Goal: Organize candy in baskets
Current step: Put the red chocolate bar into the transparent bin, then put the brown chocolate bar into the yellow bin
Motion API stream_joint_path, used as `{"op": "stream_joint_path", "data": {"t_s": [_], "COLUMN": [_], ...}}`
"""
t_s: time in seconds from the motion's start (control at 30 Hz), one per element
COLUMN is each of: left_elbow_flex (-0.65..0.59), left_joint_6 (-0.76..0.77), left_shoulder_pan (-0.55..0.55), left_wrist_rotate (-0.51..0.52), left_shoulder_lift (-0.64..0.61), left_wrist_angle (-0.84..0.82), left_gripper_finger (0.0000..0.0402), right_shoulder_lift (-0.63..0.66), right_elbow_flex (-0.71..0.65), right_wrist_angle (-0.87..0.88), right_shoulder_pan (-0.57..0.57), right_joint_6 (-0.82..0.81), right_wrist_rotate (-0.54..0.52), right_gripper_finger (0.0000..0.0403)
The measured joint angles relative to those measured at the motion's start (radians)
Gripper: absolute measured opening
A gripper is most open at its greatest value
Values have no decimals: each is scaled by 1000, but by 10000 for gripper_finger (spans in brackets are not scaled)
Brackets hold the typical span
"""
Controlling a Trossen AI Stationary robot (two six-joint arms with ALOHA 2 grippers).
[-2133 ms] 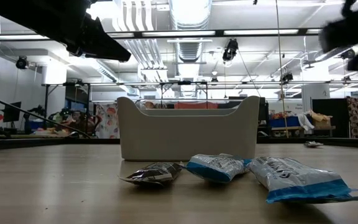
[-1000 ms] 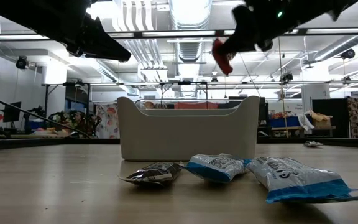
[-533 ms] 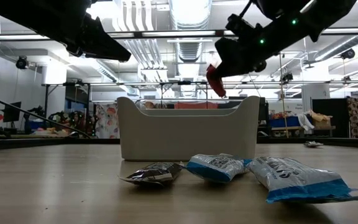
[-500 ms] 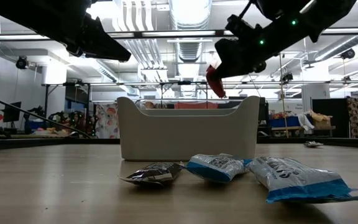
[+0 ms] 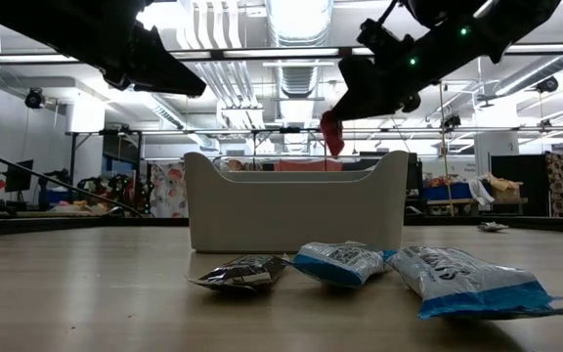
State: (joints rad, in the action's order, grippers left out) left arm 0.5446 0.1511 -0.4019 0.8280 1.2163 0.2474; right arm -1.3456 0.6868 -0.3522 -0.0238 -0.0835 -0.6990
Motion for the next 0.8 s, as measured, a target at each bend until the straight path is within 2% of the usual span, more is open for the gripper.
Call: {"op": "stream_joint_path", "data": {"t_s": [0.13,0.37,0.57,0.8], "left_elbow_flex": [0,0,0,0], "left_joint_6": [16,25,24,25], "left_shoulder_pan": [0,0,0,0], "left_wrist_rotate": [0,0,0,0], "left_shoulder_lift": [0,0,0,0], "left_wrist_angle": [4,19,44,53], "left_gripper_finger": [77,77,77,77], "right_shoulder_lift": [35,63,54,54], "right_elbow_flex": [0,0,0,0], "right_wrist_angle": [13,74,206,255], "right_shoulder_pan": [0,5,5,15], "right_joint_6": [-11,-53,-145,-180], "right_wrist_rotate": [6,124,123,123], "right_gripper_finger": [172,176,175,178]}}
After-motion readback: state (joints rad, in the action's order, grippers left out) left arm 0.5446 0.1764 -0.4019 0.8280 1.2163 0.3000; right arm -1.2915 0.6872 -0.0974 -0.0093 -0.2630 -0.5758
